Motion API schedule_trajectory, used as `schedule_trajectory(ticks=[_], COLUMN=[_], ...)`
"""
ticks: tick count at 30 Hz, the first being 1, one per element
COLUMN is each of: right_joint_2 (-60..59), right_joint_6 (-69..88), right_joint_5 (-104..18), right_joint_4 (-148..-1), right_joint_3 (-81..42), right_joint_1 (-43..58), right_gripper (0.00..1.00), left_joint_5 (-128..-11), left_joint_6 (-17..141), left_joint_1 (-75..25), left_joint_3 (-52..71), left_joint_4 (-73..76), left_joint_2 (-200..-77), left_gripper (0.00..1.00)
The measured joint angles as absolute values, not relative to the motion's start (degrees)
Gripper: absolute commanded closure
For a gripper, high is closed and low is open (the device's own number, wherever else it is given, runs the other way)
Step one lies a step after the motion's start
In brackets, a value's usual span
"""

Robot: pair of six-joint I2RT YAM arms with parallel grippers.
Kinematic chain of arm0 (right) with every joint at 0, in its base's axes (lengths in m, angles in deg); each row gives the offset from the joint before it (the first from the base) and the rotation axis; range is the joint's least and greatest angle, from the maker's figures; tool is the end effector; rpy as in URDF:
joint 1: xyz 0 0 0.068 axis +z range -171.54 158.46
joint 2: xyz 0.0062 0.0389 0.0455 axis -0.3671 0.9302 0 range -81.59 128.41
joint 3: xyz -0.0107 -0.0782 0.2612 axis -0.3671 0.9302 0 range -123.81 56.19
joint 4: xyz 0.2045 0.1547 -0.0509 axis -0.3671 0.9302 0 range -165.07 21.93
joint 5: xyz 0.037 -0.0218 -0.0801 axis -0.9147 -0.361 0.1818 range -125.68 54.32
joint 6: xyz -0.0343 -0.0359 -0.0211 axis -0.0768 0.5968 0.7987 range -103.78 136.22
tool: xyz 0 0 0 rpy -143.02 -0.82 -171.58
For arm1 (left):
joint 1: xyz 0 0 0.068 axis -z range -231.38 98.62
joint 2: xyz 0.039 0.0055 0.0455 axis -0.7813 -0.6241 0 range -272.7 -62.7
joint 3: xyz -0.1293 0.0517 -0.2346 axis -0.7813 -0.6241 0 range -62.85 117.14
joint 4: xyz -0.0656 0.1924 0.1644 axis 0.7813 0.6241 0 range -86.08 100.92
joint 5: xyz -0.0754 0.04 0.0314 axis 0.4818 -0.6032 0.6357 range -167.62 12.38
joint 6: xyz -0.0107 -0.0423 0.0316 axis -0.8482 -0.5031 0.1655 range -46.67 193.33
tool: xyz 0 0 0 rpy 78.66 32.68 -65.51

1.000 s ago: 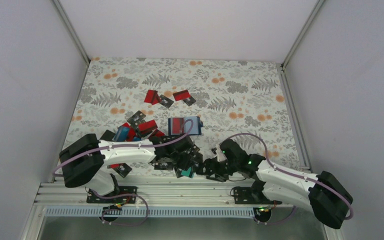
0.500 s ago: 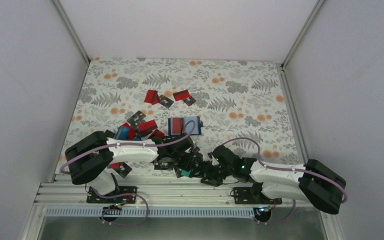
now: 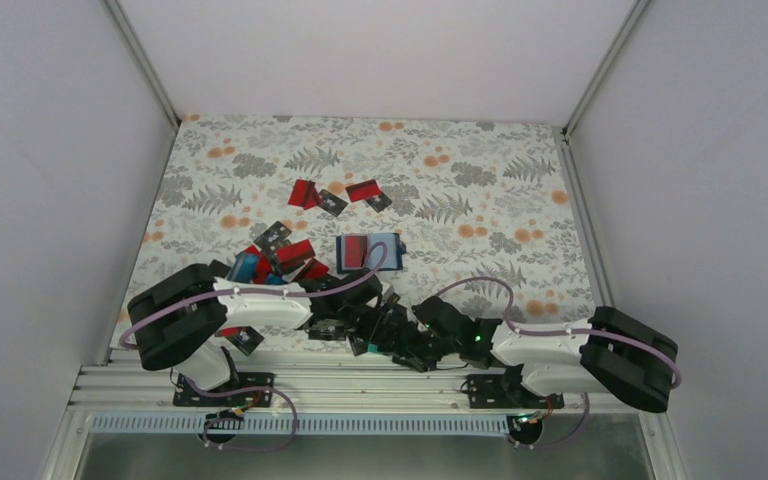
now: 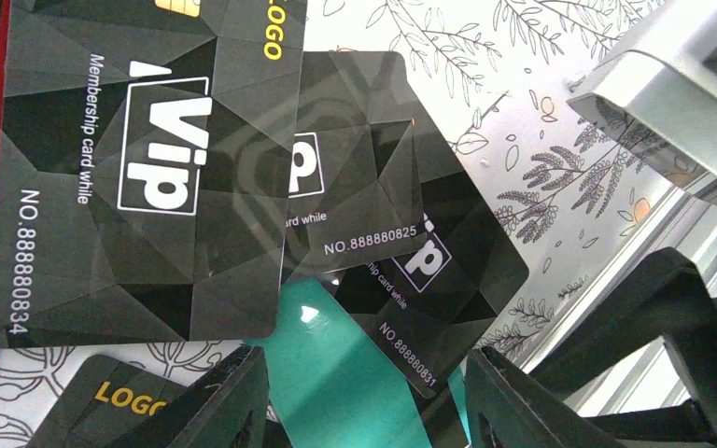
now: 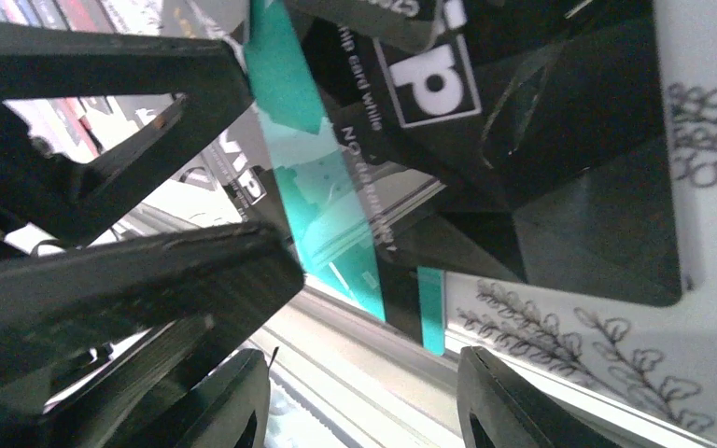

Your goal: Put the credit cards into the card holder

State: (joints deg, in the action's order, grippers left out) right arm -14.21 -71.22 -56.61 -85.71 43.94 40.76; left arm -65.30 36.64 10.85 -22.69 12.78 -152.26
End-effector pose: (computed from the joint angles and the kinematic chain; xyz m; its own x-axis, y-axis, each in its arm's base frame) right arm 0.0743 0.1691 0.1154 -0.9590 0.1808 0.2182 0.2833 0.6291 0.7238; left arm 0.1239 -0.2515 0.1381 -0.8655 0.3908 -0.3135 0.4984 0.7349 -0.4598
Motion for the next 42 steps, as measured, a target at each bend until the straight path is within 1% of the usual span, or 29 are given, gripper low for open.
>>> schedule_trajectory(ticks=[6,12,19,23,27,34,36,42], right_joint_2=[-11.81,-11.79,-10.98,-10.28,-10.41,-14.08,-14.87,-16.42], right_joint_6=[-72.11,-73.12,-74.45,-74.89,-75.33,-75.33,-75.28,-75.19], right_joint_5=[-55.73,-54.9,-54.29,-54.05,-53.55,-50.58,-49.94,-49.4], right_joint_4=[-86.32,-86.65,-88.96,-89.86,-90.76,-89.12,-88.75,-88.11], right_joint_3=[43.98,44.2,44.99,45.12,45.73,46.04,46.1,46.12], right_joint_1=[41.27,41.62,41.88,42.08,42.18,42.18,42.18,42.18], right_gripper=[0.49,0.57,0.6,0.68,0.82,0.94,0.96,0.96], left_joint_5=[-65.08,-64.91,-64.36,-63.97,-63.53,-63.36,-63.4,-63.69], left_joint_6=[36.42,36.25,36.27,36.27,36.27,36.23,36.23,35.9], left_joint_1=[11.2,11.4,11.53,11.53,11.6,11.79,11.77,11.75], left_joint_3=[-22.82,-22.91,-22.91,-22.91,-22.91,-22.91,-22.93,-22.91], left_joint_4=[12.54,12.28,12.3,12.19,12.15,12.1,12.08,12.17], left_joint_2=[-152.21,-152.21,-152.23,-152.32,-152.34,-152.39,-152.39,-152.34], left_gripper=[0.46,0.46,0.47,0.47,0.47,0.47,0.47,0.47])
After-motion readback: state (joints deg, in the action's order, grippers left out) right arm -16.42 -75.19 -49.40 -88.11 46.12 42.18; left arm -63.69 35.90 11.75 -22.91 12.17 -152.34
